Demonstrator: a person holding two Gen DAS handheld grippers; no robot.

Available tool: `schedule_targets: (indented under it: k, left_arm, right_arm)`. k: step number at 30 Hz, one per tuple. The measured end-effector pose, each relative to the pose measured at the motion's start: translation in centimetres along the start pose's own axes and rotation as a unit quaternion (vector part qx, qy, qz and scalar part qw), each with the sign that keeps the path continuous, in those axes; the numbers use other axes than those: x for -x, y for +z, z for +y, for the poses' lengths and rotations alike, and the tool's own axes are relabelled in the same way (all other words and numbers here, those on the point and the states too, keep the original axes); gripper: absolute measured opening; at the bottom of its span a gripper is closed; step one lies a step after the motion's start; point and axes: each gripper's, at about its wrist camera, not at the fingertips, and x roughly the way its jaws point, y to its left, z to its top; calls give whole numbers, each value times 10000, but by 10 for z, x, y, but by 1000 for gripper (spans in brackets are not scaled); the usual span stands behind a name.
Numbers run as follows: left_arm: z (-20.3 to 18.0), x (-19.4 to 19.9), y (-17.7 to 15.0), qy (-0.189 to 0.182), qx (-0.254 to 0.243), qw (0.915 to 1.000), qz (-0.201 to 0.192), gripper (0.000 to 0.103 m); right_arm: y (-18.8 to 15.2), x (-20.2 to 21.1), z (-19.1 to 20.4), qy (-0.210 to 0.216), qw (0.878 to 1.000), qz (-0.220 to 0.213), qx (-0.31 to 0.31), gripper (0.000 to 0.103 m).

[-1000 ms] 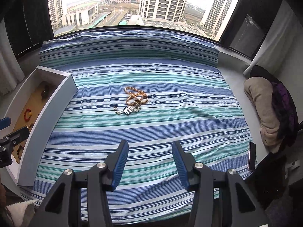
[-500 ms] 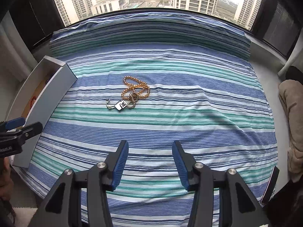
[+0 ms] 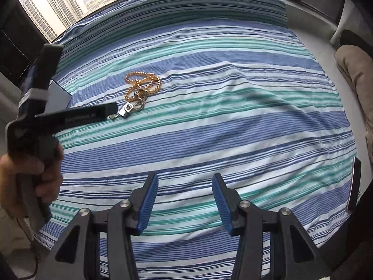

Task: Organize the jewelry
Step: 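Grasp the silver keychain pendant with the left tool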

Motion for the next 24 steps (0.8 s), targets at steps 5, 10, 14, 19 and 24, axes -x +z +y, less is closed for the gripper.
schedule_targets:
  k: [5,10,14,19,24]
  left_arm:
    - [3,-35,10,103,47,9998,178,82]
    - [-7,-38,-5,275,-350,9990,83,70]
    - [-20,-29,-13,198,-625,9978,-37,33]
    - [-5,-12,-26,-38,-223,9997,2,31]
    - [29,17,-50,-98,301,9995,-76,31]
  right_arm:
    - [0,6,-7,10,9999,2,108,49]
    - [8,3,-23,-39,10000,-33,25,49]
    - [16,-5,-34,-86,10000,-8,-30,49]
    - [32,-11,-31,-54,9999,-83,127,49]
    - [62,-32,-14,355,9986,-90,380,49]
